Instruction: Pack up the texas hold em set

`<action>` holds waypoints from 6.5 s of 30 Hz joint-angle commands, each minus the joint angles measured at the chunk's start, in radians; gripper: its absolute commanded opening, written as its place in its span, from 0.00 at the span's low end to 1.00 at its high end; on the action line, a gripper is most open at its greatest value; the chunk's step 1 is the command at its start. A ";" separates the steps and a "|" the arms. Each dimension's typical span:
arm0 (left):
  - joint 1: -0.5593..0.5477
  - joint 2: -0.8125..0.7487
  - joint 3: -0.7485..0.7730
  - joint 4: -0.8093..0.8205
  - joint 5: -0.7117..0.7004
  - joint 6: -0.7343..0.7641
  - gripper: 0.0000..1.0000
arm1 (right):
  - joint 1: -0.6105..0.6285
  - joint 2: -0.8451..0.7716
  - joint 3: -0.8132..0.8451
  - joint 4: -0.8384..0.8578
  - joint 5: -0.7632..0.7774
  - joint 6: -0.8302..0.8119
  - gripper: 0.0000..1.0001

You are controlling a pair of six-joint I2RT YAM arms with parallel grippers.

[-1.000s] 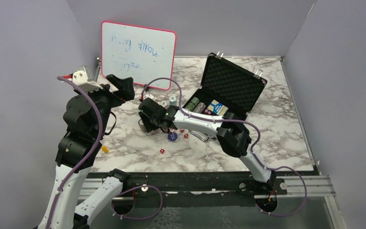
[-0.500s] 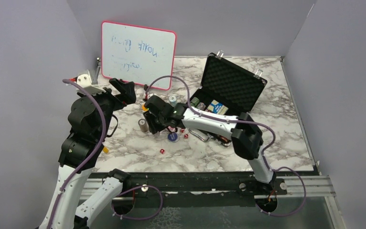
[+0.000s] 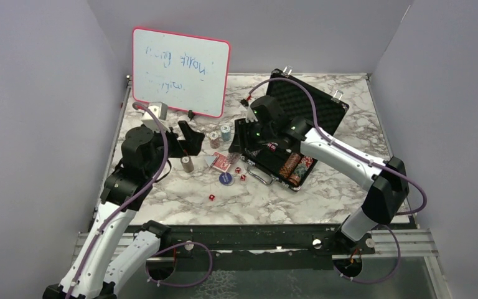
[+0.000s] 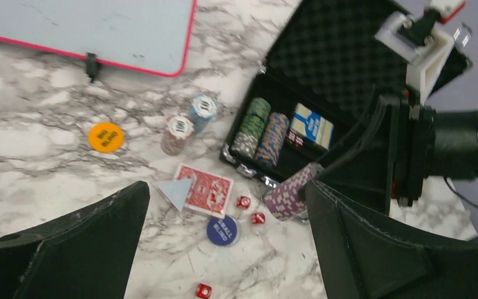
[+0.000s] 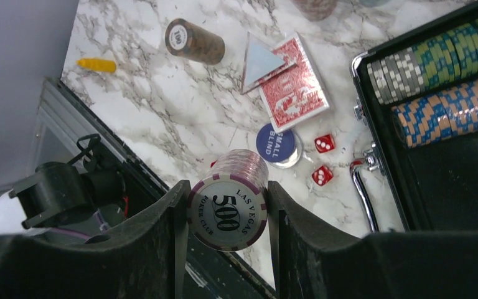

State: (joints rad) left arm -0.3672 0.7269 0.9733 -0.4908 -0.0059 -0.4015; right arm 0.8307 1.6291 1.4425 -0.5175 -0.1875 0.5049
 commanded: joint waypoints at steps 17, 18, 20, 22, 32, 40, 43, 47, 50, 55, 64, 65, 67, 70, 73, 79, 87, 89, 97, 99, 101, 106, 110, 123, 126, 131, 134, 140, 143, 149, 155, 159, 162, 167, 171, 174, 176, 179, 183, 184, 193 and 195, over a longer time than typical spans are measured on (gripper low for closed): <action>-0.004 0.010 -0.198 0.136 0.493 0.026 0.87 | -0.004 -0.105 -0.160 0.091 -0.198 0.087 0.32; -0.003 0.009 -0.210 0.139 0.510 0.026 0.86 | -0.004 -0.104 -0.160 0.090 -0.200 0.091 0.32; -0.004 0.004 -0.236 0.148 0.554 0.028 0.85 | -0.004 -0.106 -0.159 0.096 -0.210 0.098 0.32; -0.003 -0.011 -0.268 0.175 0.613 0.031 0.84 | -0.004 -0.111 -0.158 0.111 -0.231 0.104 0.31; -0.004 -0.001 -0.360 0.302 0.840 -0.012 0.83 | -0.033 -0.113 -0.114 0.168 -0.481 0.105 0.32; -0.007 -0.004 -0.417 0.409 0.916 -0.062 0.81 | -0.052 -0.130 -0.122 0.253 -0.590 0.188 0.32; -0.006 -0.007 -0.424 0.426 0.910 -0.067 0.73 | -0.056 -0.133 -0.129 0.271 -0.614 0.211 0.31; -0.008 -0.016 -0.431 0.454 0.881 -0.071 0.60 | -0.058 -0.137 -0.150 0.307 -0.636 0.243 0.32; -0.008 -0.014 -0.432 0.479 0.864 -0.079 0.47 | -0.059 -0.137 -0.163 0.321 -0.639 0.258 0.31; -0.008 0.009 -0.427 0.511 0.859 -0.079 0.05 | -0.060 -0.143 -0.176 0.322 -0.617 0.263 0.40; -0.009 0.083 -0.366 0.512 0.747 -0.009 0.00 | -0.113 -0.269 -0.160 0.132 -0.168 0.207 0.84; -0.009 0.106 -0.347 0.510 0.732 0.002 0.00 | -0.113 -0.298 -0.149 0.086 -0.058 0.202 0.84; -0.022 0.161 -0.302 0.500 0.674 0.037 0.00 | -0.113 -0.358 -0.140 0.006 0.159 0.201 0.84; -0.052 0.258 -0.228 0.498 0.566 0.106 0.00 | -0.114 -0.468 -0.158 -0.074 0.404 0.199 0.84; -0.100 0.397 -0.132 0.497 0.475 0.157 0.00 | -0.114 -0.586 -0.203 -0.111 0.565 0.189 0.83; -0.215 0.742 0.135 0.458 0.303 0.277 0.00 | -0.113 -0.780 -0.309 -0.123 0.675 0.170 0.81; -0.237 1.120 0.486 0.434 0.171 0.320 0.00 | -0.114 -0.784 -0.342 -0.113 0.631 0.147 0.81; -0.243 1.176 0.541 0.429 0.172 0.329 0.00 | -0.113 -0.773 -0.346 -0.115 0.620 0.146 0.81; -0.250 1.306 0.658 0.426 0.078 0.337 0.00 | -0.114 -0.757 -0.364 -0.083 0.592 0.145 0.81; -0.249 1.327 0.680 0.425 0.086 0.330 0.00 | -0.113 -0.748 -0.363 -0.079 0.587 0.146 0.81; -0.251 1.349 0.694 0.423 0.091 0.316 0.00 | -0.113 -0.740 -0.359 -0.076 0.585 0.143 0.81; -0.251 1.384 0.697 0.426 0.064 0.282 0.00 | -0.113 -0.719 -0.348 -0.075 0.577 0.133 0.81; -0.253 1.403 0.701 0.434 0.061 0.271 0.00 | -0.113 -0.713 -0.346 -0.080 0.576 0.132 0.81; -0.254 1.422 0.651 0.482 0.056 0.236 0.00 | -0.114 -0.715 -0.332 -0.087 0.631 0.086 0.81; -0.254 1.426 0.651 0.482 0.060 0.228 0.00 | -0.114 -0.714 -0.333 -0.087 0.629 0.084 0.81; -0.262 1.397 0.592 0.495 0.052 0.221 0.00 | -0.113 -0.718 -0.340 -0.092 0.629 0.086 0.81; -0.273 1.380 0.540 0.525 0.050 0.232 0.00 | -0.113 -0.723 -0.344 -0.090 0.636 0.085 0.81; -0.283 1.344 0.461 0.585 0.024 0.235 0.00 | -0.113 -0.730 -0.333 -0.096 0.648 0.074 0.81; -0.283 1.329 0.460 0.577 -0.005 0.240 0.00 | -0.114 -0.732 -0.334 -0.099 0.646 0.073 0.81; -0.284 1.321 0.522 0.466 -0.027 0.246 0.00 | -0.114 -0.732 -0.340 -0.098 0.642 0.081 0.81; -0.284 1.334 0.571 0.370 -0.012 0.252 0.16 | -0.113 -0.731 -0.344 -0.097 0.643 0.081 0.81; -0.284 1.340 0.582 0.350 0.000 0.255 0.25 | -0.113 -0.725 -0.344 -0.095 0.641 0.080 0.81; -0.284 1.344 0.595 0.337 0.011 0.259 0.34 | -0.113 -0.724 -0.343 -0.093 0.639 0.079 0.81; -0.284 1.354 0.620 0.319 0.027 0.269 0.46 | -0.114 -0.724 -0.344 -0.093 0.642 0.076 0.81; -0.284 1.361 0.620 0.317 0.039 0.274 0.52 | -0.113 -0.729 -0.346 -0.093 0.645 0.077 0.81; -0.283 1.362 0.618 0.317 0.051 0.279 0.56 | -0.114 -0.732 -0.347 -0.095 0.646 0.075 0.81; -0.284 1.361 0.616 0.318 0.052 0.282 0.57 | -0.113 -0.732 -0.347 -0.095 0.646 0.075 0.81; -0.284 1.357 0.621 0.320 0.050 0.283 0.58 | -0.114 -0.734 -0.347 -0.093 0.646 0.075 0.81; -0.283 1.340 0.639 0.325 0.053 0.282 0.58 | -0.113 -0.733 -0.344 -0.092 0.638 0.073 0.81; -0.283 1.334 0.647 0.326 0.050 0.282 0.59 | -0.113 -0.732 -0.344 -0.092 0.637 0.074 0.81; -0.267 1.182 0.652 0.284 -0.033 0.262 0.68 | -0.114 -0.725 -0.351 -0.077 0.595 0.061 0.82; -0.252 1.111 0.608 0.253 -0.083 0.227 0.68 | -0.113 -0.718 -0.355 -0.059 0.568 0.042 0.82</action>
State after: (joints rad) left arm -0.6403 1.9976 1.6150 -0.1967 0.0036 -0.1326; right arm 0.7177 0.9089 1.0870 -0.6144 0.4229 0.5819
